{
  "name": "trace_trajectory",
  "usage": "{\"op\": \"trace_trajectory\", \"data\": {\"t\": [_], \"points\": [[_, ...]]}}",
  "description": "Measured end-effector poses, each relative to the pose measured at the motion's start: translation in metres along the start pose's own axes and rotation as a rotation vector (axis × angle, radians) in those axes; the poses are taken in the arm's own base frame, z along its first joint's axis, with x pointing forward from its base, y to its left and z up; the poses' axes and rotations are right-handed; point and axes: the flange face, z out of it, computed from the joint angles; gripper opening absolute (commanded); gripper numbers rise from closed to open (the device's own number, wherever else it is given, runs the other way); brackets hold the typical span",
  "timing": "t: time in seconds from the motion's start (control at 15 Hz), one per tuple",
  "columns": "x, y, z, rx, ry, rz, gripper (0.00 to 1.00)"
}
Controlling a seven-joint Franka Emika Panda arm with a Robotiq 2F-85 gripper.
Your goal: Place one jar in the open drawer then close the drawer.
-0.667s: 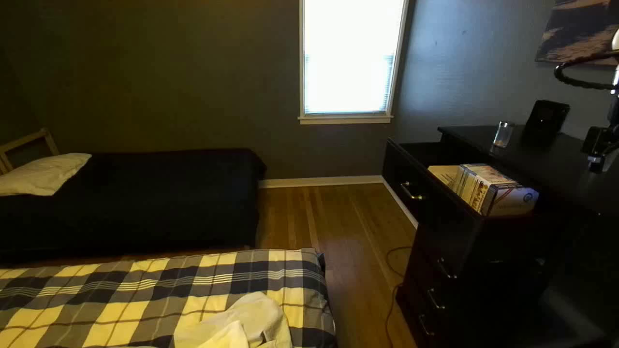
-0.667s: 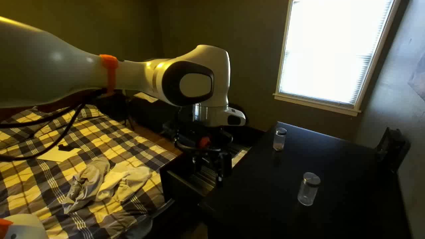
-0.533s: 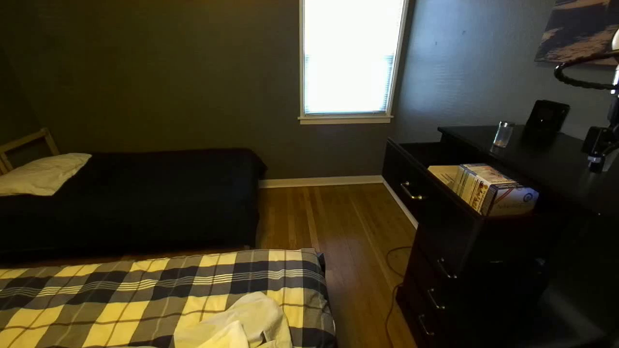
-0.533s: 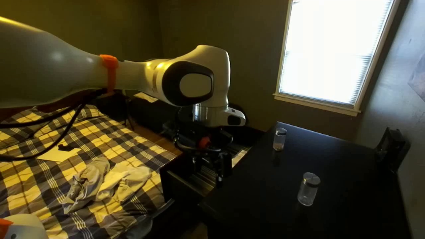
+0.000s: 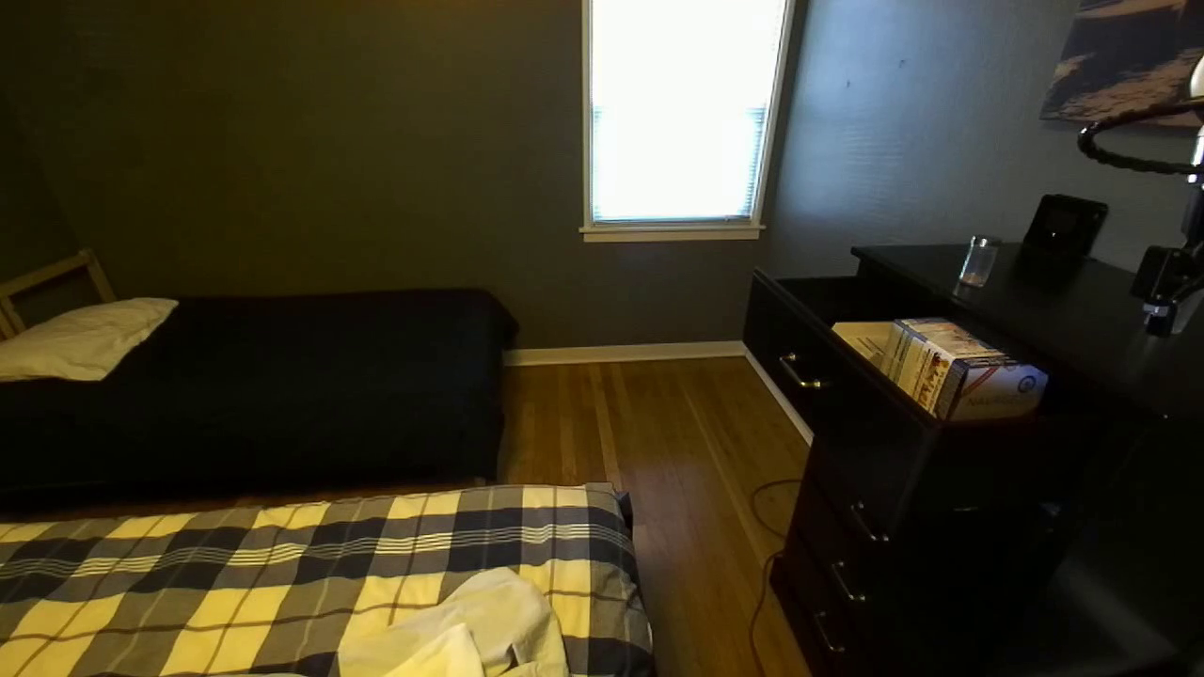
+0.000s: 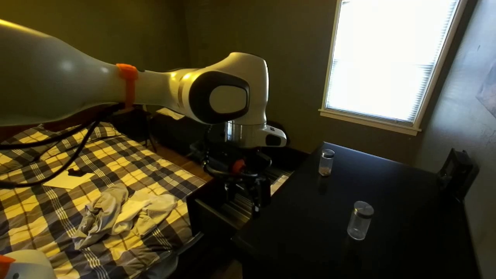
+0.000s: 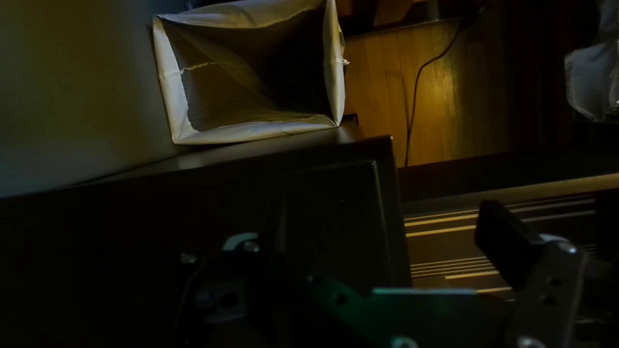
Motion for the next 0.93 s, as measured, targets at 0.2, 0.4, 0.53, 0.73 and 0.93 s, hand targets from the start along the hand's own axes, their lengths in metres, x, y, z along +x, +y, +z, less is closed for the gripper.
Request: {"op": "trace_trajectory", "data": {"t": [0.2,0.4,0.53,0.73,0.93], "points": [[0.000,0.000,0.000,0.000,0.000,0.000,1.00],[0.000,0.000,0.000,0.000,0.000,0.000,1.00],[0.000,0.000,0.000,0.000,0.000,0.000,1.00],[0.001,0.001,-0.001,0.008,0.008,0.027,1.00],[0.020,0.021,-0.006,0.051,0.078,0.164,1.00]]}}
